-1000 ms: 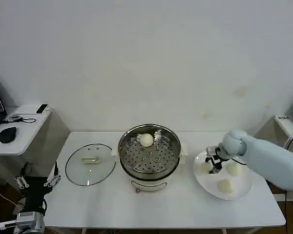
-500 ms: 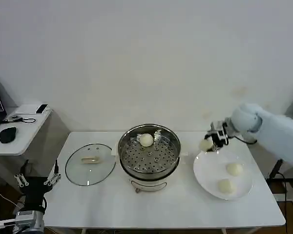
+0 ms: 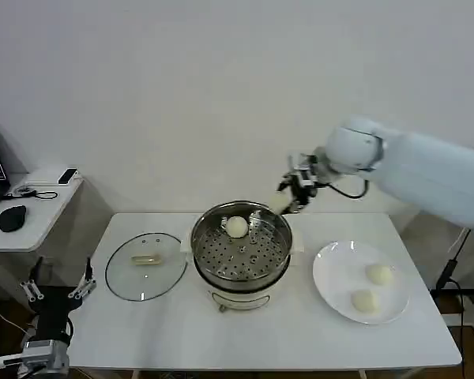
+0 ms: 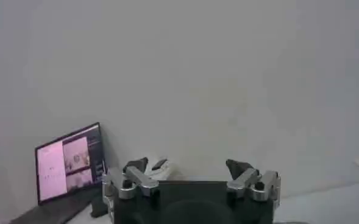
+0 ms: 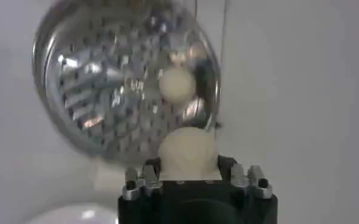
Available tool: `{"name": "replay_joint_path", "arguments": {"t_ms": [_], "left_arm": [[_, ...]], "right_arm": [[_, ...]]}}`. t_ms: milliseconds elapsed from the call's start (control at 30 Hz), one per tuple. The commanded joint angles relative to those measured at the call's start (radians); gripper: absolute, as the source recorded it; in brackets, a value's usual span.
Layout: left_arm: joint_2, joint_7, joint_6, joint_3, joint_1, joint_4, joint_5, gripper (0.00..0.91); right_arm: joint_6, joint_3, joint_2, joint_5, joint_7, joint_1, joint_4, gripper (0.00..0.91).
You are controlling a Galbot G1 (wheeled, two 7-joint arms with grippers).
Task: Take steamed baozi put them in steamer then cover it.
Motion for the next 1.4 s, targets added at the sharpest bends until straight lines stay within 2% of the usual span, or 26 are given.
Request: {"name": "replay_joint_path", "arguments": {"t_ms": [33,300,533,1167,1200,1233,1400], "left_arm": [[0.003,0.000,0.001,-0.006,-0.002,-0.002,0.001,0.907],[0.012,0.000,-0.002,-0.023,0.001,-0.008,0.002,0.907],[0.006,-0.002,-0.002,-0.025,0.006,-0.016,0.007,0.907],[0.004,-0.008,-0.015,-0.028,0.011,-0.008,0.011,0.907],[0.003,-0.008,-0.015,-0.028,0.012,-0.009,0.011,0.907],[0.004,-0.008,-0.015,-0.027,0.012,-0.010,0.011,0.907],[0.006,-0.008,-0.016,-0.027,0.010,-0.010,0.011,0.907]], "right_arm": [[-0.147,-0.056,0.277,0.186,0.147,-0.015,-0.050,0.635],[-0.205,-0.060,0.342,0.204,0.188,-0.120,-0.121,0.635],[-0.208,-0.040,0.369,0.195,0.222,-0.208,-0.165,0.635],[-0.208,-0.050,0.419,0.138,0.197,-0.226,-0.219,0.635],[-0.208,-0.051,0.418,0.139,0.196,-0.227,-0.217,0.695],[-0.209,-0.051,0.417,0.141,0.194,-0.227,-0.214,0.907],[-0.209,-0.050,0.407,0.141,0.192,-0.221,-0.207,0.907]]}}
